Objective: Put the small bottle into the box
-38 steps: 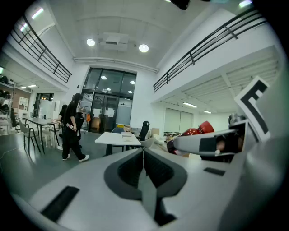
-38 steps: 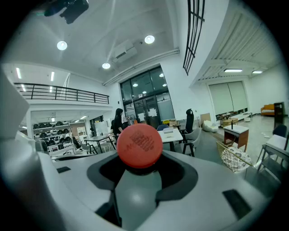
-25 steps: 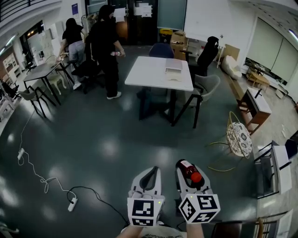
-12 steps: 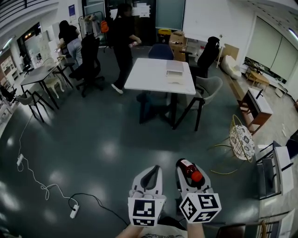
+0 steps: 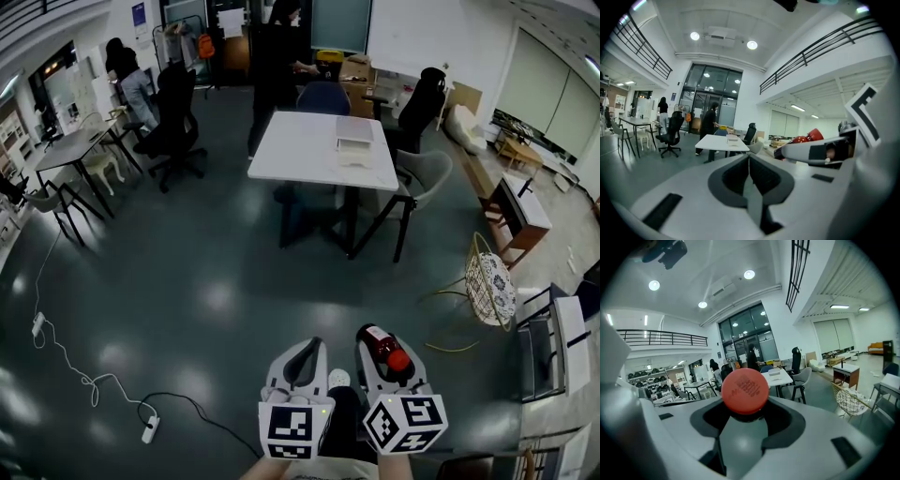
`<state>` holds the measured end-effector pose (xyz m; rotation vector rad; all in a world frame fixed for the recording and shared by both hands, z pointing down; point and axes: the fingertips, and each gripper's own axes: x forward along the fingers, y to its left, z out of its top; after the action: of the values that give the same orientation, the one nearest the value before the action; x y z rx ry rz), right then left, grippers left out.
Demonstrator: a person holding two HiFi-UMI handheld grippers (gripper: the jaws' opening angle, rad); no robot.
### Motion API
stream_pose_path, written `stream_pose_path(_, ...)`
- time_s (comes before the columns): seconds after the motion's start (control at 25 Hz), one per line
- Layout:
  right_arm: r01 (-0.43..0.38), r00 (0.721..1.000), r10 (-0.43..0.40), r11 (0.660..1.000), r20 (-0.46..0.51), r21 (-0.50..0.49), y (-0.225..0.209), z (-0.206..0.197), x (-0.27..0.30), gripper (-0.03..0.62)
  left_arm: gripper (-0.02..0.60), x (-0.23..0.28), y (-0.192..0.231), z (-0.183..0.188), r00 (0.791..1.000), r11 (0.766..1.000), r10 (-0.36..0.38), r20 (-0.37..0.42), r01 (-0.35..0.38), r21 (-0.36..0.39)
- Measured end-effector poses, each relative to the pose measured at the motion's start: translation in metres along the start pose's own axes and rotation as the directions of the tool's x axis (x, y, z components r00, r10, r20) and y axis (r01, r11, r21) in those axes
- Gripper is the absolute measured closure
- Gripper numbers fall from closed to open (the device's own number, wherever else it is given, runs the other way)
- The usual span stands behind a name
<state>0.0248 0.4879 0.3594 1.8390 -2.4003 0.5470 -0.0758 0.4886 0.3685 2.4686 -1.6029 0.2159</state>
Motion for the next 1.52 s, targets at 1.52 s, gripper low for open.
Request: stream_pose_path(1.52,-0.131,0.991,0.131,0.991,-0.006,-0.016,-0.14,0.138,0.287,0.368,0.561,0.306,0.066,0.087,0.99,0.989,0.142,0.005,-0.142,-0.047)
